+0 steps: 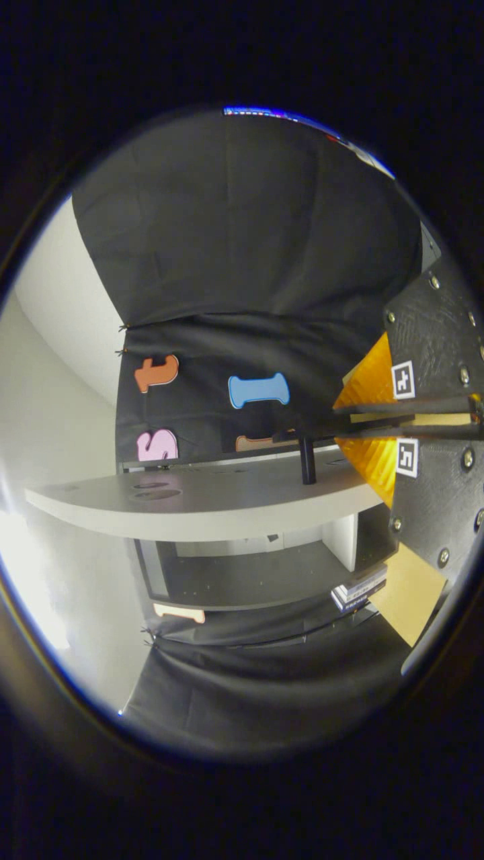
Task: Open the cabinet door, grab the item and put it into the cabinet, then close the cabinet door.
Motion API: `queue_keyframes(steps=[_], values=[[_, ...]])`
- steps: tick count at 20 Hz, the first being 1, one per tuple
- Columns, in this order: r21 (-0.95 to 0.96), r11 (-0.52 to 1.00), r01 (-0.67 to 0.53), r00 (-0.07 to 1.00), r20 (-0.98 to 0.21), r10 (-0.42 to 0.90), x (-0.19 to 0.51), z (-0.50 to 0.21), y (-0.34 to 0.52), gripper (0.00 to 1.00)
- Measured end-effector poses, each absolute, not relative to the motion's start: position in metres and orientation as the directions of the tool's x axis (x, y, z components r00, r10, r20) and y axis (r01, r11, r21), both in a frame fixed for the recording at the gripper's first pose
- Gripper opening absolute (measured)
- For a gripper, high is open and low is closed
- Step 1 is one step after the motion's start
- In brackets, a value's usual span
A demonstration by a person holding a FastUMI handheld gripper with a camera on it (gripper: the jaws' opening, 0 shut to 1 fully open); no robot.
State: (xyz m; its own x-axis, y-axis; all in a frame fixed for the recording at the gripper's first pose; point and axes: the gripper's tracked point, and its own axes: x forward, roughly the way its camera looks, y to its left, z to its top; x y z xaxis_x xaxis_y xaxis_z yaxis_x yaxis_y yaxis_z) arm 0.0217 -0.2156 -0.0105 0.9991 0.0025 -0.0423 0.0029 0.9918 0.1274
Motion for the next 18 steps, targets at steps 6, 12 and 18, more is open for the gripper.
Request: queue_keyframes(steps=[6,12,18], values=[[0.127,0.992,0.015,0.999,-0.036,-0.010,0.006,-0.011,-0.222,0.07],[0.134,0.990,0.039,0.999,-0.035,-0.035,-0.029,-0.012,-0.213,0.07],[0.140,0.990,-0.021,0.999,-0.029,0.025,-0.038,-0.016,-0.142,0.07]])
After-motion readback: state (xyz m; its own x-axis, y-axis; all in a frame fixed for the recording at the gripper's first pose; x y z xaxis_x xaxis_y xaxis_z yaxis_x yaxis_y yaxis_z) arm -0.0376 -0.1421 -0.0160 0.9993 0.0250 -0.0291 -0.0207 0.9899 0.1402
